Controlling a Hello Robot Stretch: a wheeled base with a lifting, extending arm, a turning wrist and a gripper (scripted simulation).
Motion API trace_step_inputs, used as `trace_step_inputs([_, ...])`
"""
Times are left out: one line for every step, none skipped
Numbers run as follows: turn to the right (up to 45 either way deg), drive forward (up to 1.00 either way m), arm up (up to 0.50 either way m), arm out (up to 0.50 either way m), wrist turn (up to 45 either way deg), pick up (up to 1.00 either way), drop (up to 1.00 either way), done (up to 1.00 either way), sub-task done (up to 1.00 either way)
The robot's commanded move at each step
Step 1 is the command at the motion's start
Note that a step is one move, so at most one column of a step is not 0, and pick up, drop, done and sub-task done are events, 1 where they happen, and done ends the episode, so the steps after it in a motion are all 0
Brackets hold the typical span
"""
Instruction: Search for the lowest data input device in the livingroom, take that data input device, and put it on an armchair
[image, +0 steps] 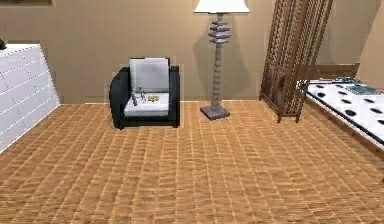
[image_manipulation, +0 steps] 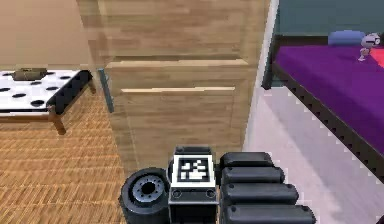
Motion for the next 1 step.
trace_step_inputs([0.0, 0.70, 0.00, 0.00, 0.0, 0.00, 0.00, 0.00, 0.00])
